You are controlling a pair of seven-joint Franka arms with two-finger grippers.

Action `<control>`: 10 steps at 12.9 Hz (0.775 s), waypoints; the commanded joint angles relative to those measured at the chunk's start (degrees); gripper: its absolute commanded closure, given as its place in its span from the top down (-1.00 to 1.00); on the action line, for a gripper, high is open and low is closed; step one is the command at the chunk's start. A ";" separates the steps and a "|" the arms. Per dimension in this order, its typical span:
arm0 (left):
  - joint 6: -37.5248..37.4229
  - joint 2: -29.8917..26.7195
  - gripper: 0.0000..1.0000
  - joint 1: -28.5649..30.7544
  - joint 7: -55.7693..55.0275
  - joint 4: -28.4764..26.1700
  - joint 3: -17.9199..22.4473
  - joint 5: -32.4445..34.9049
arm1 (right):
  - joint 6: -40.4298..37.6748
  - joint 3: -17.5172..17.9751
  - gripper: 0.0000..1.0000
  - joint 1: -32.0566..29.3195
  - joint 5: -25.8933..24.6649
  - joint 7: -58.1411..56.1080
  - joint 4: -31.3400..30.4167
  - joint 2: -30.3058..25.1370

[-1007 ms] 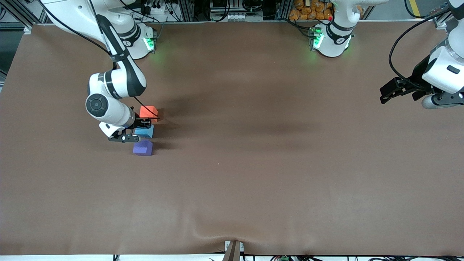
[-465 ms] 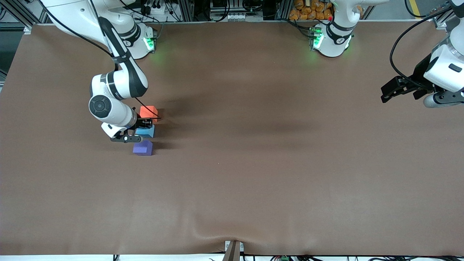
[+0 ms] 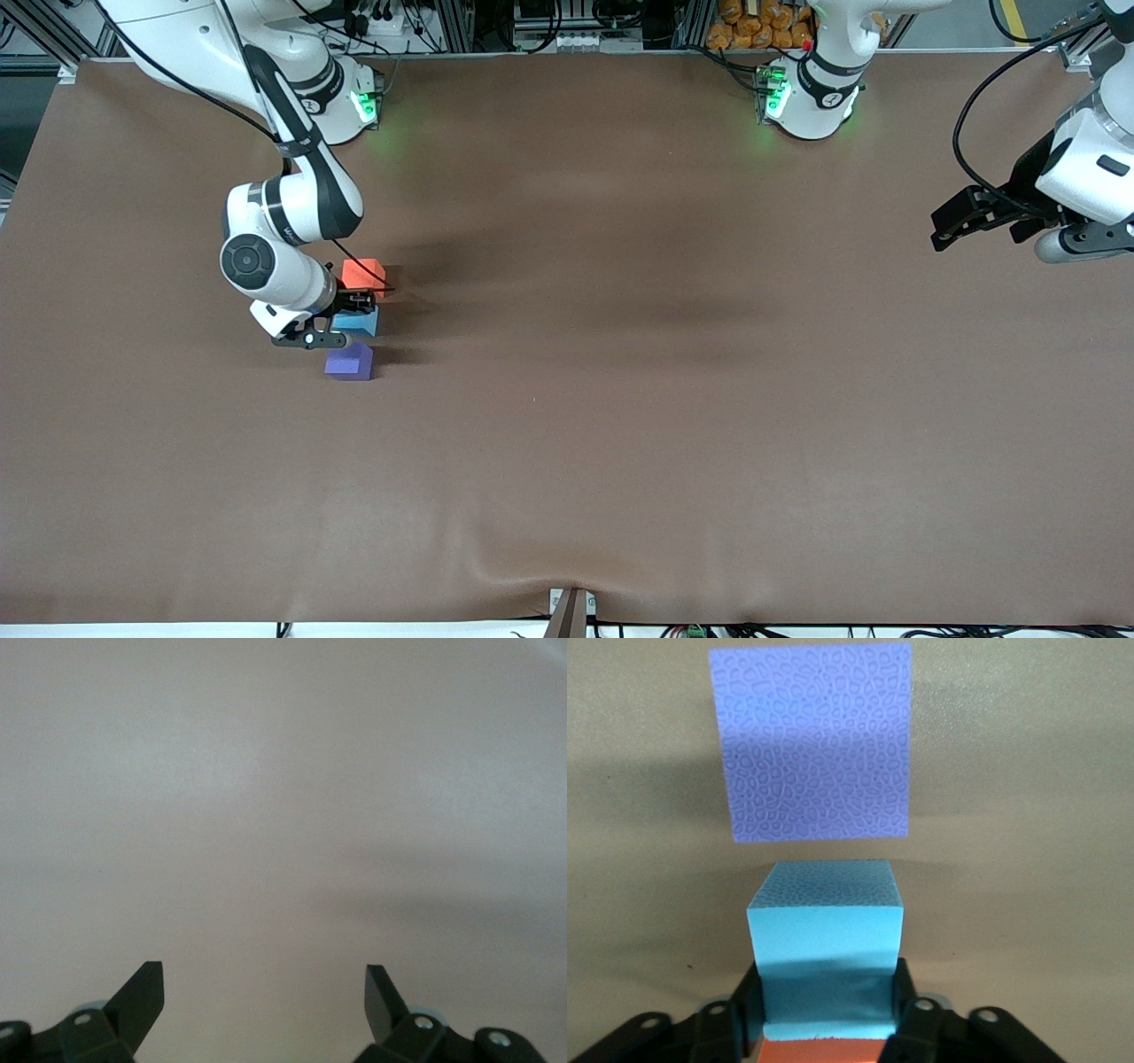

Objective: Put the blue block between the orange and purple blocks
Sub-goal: 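Lower the blue block between the orange and purple blocks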

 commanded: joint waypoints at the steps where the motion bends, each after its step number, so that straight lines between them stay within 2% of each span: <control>1: -0.46 -1.16 1.00 0.42 0.43 -0.71 -0.13 -0.44 | 0.00 0.27 1.00 -0.43 -0.44 0.43 0.06 0.10; 5: -0.46 -1.16 1.00 0.42 0.43 -0.71 -0.13 -0.44 | -7.71 0.36 1.00 -0.69 -0.26 0.61 5.14 -0.95; 10: -0.46 -1.25 1.00 0.42 0.43 -0.71 -0.13 -0.44 | -30.29 0.18 1.00 -1.13 0.44 0.52 25.41 -1.66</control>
